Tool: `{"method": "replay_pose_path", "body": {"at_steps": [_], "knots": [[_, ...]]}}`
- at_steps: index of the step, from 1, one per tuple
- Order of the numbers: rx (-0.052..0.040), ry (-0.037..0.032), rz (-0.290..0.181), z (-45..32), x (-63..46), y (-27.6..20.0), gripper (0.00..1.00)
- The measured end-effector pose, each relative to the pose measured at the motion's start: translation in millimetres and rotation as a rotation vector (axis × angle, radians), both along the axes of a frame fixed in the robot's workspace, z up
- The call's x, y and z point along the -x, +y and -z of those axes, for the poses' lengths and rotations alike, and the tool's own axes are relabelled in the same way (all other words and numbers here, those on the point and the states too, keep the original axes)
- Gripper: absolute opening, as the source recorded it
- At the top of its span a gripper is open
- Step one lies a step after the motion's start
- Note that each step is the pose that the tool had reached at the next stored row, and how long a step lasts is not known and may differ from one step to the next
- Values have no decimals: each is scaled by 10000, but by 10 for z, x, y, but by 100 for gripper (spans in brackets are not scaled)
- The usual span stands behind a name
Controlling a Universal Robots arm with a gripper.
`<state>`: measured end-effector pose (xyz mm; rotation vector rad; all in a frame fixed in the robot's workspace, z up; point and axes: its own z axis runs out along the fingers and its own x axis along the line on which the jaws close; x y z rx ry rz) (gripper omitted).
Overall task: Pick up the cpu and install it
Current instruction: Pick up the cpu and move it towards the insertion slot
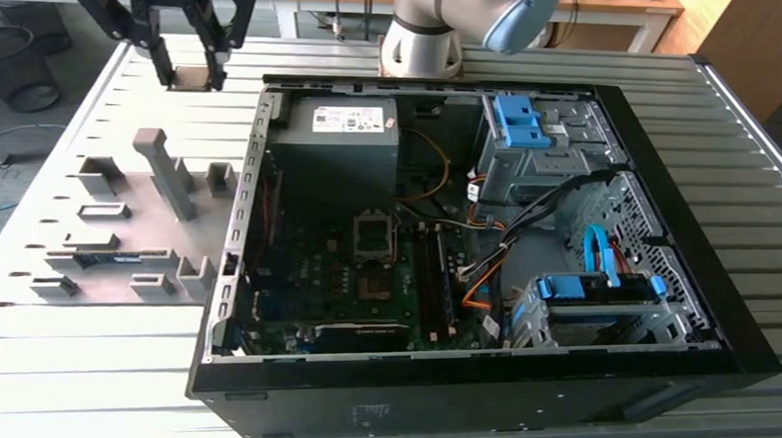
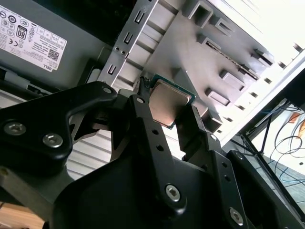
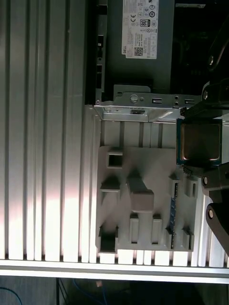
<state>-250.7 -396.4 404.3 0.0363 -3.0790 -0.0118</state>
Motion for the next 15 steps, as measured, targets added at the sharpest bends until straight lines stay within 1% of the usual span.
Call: {"method": "replay_pose_path", "body": {"at_steps": [15], "knots": [[0, 46, 0, 0, -336, 0, 47]]}}
